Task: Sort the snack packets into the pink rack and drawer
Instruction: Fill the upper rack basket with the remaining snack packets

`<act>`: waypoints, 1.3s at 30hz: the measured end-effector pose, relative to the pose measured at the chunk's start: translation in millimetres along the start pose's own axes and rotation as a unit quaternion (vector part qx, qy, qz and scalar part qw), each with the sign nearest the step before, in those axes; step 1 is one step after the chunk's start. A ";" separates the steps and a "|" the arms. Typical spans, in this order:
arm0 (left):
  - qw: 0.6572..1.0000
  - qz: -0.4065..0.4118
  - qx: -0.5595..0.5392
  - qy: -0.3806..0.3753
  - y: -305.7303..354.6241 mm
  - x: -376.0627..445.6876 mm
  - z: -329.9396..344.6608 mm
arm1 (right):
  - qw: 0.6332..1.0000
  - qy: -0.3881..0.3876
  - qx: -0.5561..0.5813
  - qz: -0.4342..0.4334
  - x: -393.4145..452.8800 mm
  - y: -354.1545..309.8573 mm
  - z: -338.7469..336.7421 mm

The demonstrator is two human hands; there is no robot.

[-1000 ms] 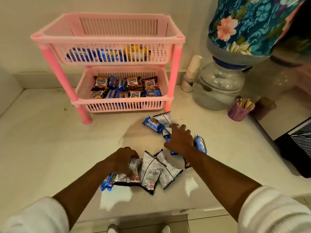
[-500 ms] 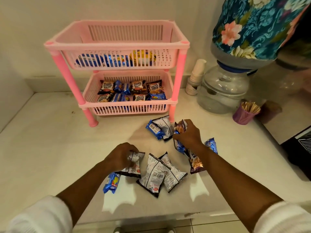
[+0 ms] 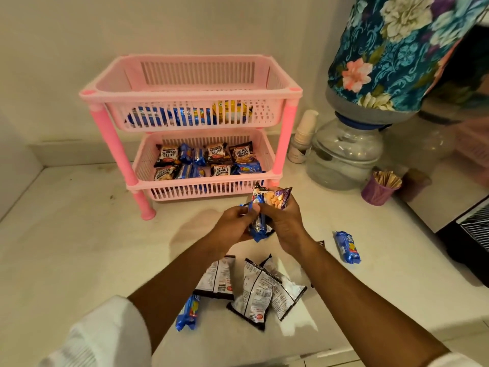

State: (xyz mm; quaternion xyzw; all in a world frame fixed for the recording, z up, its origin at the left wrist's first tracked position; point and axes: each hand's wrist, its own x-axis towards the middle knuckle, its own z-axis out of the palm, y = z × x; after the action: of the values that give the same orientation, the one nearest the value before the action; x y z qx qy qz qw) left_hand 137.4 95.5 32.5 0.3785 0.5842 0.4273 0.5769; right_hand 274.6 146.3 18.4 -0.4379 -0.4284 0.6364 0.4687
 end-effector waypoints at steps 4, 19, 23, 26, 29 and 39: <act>0.998 -0.011 -0.049 -0.023 2.2 0.8 -20.2 | 1.000 0.000 0.006 -0.002 -1.9 -2.8 14.6; 0.946 0.012 -0.305 -0.106 62.2 -21.9 -95.9 | 0.990 0.045 0.132 -0.023 -6.3 -38.4 66.3; 0.952 0.048 -0.280 -0.110 80.4 -27.3 -101.7 | 0.983 0.046 0.168 -0.052 -14.4 -59.4 82.5; 0.945 0.078 -0.283 -0.147 99.8 -33.1 -106.6 | 0.979 0.041 0.185 -0.071 -22.5 -80.4 91.6; 0.943 0.118 -0.255 -0.178 127.8 -41.2 -111.2 | 0.978 0.029 0.171 -0.115 -28.3 -107.7 97.7; 0.958 0.265 -0.105 -0.037 241.2 -44.5 -102.1 | 0.970 0.066 0.109 -0.206 2.6 -216.7 98.6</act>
State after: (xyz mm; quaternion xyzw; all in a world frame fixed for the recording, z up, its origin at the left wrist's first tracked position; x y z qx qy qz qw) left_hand 25.4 131.4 270.7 0.4723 0.3930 0.6096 0.5008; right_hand 227.5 177.5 249.7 -0.3275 -0.4056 0.5390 0.6616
